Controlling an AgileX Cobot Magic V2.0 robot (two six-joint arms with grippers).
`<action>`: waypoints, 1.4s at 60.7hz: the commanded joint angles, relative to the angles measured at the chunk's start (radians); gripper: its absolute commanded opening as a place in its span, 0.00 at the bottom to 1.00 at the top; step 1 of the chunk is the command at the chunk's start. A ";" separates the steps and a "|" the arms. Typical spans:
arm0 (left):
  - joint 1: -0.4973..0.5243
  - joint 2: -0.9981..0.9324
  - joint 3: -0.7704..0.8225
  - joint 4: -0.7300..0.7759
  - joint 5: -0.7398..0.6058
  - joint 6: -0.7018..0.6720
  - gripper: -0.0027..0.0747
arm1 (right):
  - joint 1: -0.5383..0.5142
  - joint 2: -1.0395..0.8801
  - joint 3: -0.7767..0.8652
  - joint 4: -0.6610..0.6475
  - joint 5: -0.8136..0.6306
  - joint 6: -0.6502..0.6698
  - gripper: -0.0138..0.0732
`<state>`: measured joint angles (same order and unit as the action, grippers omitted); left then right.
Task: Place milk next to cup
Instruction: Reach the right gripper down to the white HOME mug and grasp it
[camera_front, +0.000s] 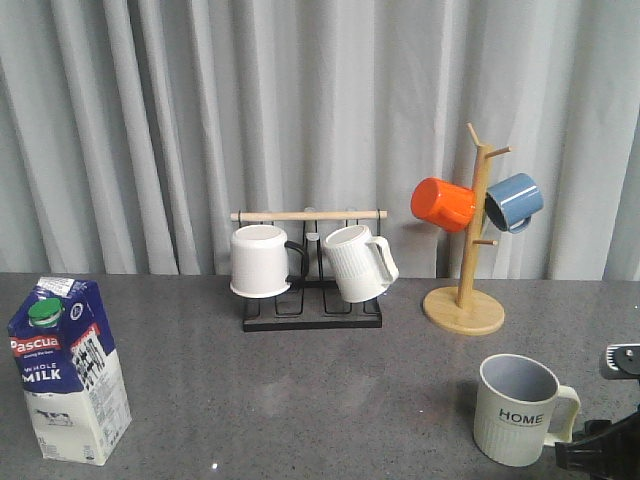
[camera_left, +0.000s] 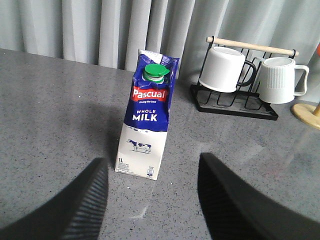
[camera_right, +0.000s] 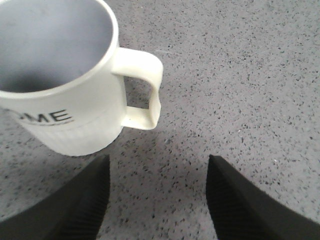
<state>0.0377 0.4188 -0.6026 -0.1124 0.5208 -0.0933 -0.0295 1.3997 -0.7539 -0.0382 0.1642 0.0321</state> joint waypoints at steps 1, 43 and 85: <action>0.001 0.015 -0.032 -0.009 -0.062 -0.001 0.55 | -0.008 -0.001 -0.027 -0.020 -0.111 -0.007 0.63; 0.001 0.026 -0.032 -0.008 -0.062 -0.001 0.55 | -0.019 0.114 -0.034 -0.015 -0.276 -0.032 0.63; 0.001 0.026 -0.032 -0.010 -0.059 -0.001 0.55 | -0.019 0.337 -0.215 -0.019 -0.332 -0.189 0.15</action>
<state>0.0377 0.4304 -0.6026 -0.1124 0.5265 -0.0933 -0.0410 1.7717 -0.9417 -0.0455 -0.1028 -0.1333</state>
